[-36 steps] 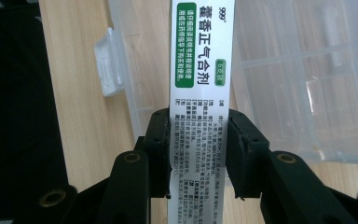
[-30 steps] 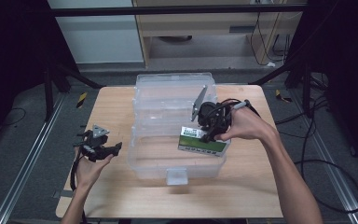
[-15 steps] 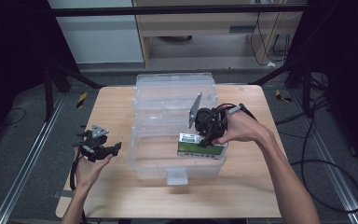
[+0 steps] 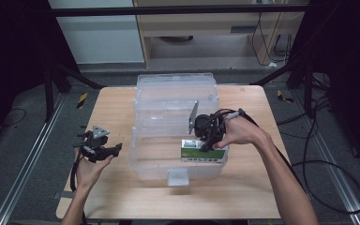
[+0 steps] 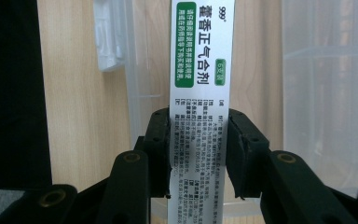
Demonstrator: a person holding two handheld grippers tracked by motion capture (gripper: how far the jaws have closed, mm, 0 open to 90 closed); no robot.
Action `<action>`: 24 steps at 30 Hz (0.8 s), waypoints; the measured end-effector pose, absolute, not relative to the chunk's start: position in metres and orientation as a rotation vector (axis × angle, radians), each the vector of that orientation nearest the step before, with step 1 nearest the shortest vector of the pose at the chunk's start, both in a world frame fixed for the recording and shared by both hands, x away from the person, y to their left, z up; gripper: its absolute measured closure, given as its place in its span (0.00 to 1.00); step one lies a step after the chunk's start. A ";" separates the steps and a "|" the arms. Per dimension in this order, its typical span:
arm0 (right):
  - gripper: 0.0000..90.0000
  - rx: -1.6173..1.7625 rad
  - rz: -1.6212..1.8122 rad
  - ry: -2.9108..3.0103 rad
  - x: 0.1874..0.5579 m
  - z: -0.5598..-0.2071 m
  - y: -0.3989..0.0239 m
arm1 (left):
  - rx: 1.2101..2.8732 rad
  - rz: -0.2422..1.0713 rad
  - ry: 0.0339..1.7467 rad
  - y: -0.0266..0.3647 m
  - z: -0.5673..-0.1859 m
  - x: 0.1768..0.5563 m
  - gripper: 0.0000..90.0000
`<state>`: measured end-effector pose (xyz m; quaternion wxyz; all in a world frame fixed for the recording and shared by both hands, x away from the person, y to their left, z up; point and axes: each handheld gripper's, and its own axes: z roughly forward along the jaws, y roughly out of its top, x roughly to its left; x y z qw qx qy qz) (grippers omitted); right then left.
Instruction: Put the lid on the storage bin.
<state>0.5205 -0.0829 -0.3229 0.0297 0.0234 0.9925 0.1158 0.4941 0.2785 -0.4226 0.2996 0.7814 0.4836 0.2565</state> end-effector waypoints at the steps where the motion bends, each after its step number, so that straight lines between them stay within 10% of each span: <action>1: 0.71 0.066 0.356 3.063 0.520 -0.324 -0.082 | 2.075 0.682 1.284 0.278 -0.422 0.494 0.40; 24: 0.71 -0.016 0.300 3.069 0.518 -0.348 -0.078 | 2.076 0.681 1.282 0.277 -0.423 0.494 0.40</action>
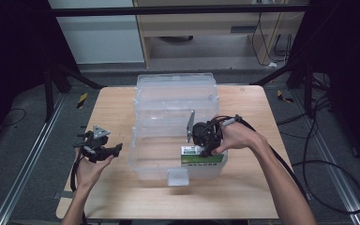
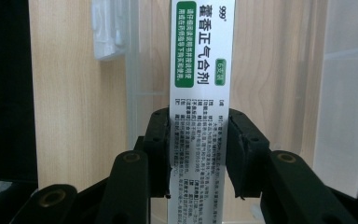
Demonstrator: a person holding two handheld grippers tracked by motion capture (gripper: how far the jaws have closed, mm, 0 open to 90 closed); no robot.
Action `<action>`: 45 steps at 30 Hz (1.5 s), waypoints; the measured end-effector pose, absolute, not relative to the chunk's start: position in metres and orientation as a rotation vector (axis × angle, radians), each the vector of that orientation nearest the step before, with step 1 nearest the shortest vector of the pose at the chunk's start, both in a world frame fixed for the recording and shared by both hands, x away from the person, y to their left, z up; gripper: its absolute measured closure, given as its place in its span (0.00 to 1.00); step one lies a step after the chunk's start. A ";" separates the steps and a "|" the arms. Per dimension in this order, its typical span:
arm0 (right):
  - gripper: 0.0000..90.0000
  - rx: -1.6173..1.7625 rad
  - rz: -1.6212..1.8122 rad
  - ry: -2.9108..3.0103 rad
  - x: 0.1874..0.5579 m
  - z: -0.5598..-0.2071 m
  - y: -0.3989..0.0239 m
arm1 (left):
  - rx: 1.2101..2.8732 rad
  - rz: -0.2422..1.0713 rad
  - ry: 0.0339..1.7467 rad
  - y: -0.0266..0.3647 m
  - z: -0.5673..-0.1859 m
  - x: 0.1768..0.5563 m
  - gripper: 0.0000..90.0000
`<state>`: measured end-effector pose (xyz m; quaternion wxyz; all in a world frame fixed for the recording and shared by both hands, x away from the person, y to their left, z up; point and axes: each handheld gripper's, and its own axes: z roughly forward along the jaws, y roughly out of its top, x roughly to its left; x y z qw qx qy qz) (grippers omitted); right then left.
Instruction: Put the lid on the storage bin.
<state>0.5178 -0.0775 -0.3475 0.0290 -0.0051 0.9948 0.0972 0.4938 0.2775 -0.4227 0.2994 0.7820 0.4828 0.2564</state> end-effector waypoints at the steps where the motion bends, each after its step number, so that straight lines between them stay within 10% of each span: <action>1: 0.71 -0.026 0.295 3.066 0.518 -0.349 -0.077 | 2.078 0.680 1.282 0.277 -0.423 0.494 0.40; 45: 0.68 -0.016 0.225 3.095 0.518 -0.383 -0.070 | 2.077 0.683 1.278 0.277 -0.421 0.493 0.40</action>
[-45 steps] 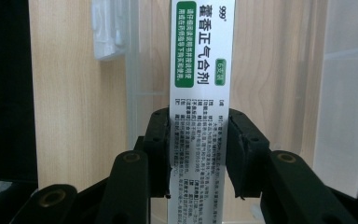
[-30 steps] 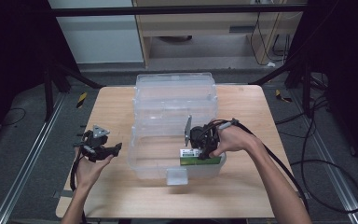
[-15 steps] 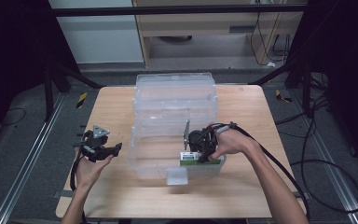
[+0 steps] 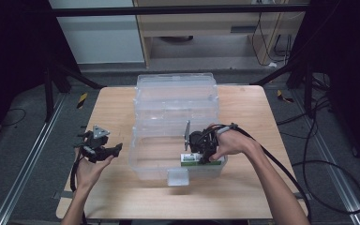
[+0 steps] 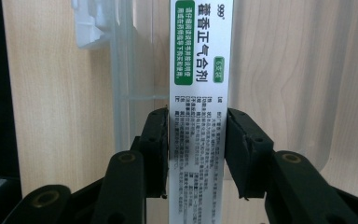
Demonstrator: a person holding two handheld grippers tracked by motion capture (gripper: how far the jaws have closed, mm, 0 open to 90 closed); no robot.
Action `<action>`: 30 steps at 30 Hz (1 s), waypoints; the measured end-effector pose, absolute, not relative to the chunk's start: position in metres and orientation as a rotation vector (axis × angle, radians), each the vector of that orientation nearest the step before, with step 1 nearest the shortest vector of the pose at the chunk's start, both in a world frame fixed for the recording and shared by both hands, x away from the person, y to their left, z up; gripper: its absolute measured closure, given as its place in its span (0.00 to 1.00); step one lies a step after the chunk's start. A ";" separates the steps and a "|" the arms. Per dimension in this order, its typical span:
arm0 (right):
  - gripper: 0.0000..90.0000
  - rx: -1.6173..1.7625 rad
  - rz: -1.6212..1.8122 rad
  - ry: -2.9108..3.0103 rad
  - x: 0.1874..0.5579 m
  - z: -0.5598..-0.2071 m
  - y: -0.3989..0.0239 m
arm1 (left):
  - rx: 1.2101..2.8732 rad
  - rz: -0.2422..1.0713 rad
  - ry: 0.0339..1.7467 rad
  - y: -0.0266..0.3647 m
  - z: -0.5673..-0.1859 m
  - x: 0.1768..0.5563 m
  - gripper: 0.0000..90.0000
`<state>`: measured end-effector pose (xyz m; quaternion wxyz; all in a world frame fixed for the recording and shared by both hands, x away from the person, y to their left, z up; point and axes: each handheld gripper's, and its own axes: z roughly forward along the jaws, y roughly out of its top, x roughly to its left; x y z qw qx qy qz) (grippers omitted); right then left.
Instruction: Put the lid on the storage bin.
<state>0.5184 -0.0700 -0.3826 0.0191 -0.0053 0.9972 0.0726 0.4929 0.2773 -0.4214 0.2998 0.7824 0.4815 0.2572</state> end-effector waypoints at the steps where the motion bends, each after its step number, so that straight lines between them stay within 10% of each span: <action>1: 0.68 -0.011 0.240 3.092 0.518 -0.381 -0.071 | 2.077 0.683 1.277 0.277 -0.421 0.493 0.40; 30: 0.58 0.202 0.539 3.004 0.488 -0.332 -0.085 | 2.082 0.693 1.258 0.275 -0.418 0.491 0.41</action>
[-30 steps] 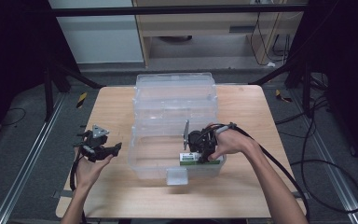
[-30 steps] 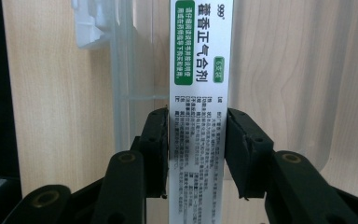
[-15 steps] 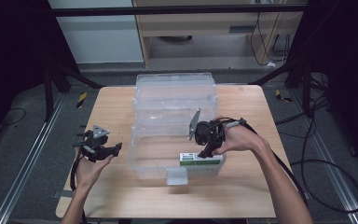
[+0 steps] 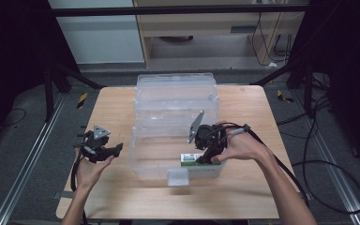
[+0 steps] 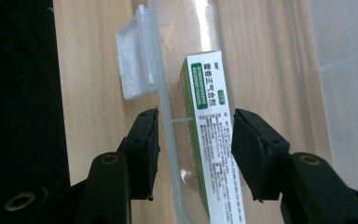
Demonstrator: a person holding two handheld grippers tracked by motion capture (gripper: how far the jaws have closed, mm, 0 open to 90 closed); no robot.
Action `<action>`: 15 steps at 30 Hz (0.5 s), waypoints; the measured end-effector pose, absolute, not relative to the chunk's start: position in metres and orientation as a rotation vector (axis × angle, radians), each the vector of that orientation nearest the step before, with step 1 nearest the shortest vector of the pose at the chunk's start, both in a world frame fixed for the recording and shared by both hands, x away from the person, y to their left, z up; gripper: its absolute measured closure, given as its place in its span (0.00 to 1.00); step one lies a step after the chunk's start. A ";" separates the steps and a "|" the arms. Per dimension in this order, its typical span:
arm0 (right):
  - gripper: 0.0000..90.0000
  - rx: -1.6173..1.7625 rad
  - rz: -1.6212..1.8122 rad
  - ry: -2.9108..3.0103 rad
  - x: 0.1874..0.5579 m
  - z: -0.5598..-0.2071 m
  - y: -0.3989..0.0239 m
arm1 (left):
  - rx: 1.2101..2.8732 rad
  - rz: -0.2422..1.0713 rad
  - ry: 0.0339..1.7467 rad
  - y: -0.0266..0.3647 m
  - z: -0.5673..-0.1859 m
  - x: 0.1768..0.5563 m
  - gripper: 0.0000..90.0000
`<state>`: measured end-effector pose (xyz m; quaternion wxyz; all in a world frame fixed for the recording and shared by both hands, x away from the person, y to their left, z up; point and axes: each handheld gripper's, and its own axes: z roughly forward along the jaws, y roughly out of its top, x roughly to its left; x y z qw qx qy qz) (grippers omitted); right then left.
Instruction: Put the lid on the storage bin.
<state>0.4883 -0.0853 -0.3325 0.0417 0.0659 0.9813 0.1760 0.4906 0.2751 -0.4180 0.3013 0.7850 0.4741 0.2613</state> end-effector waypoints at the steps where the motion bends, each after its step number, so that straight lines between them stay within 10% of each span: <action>1: 0.58 0.201 0.537 3.003 0.488 -0.334 -0.084 | 2.082 0.694 1.257 0.275 -0.418 0.491 0.41; 15: 0.60 0.209 0.587 3.033 0.480 -0.356 -0.067 | 2.083 0.692 1.249 0.274 -0.417 0.490 0.41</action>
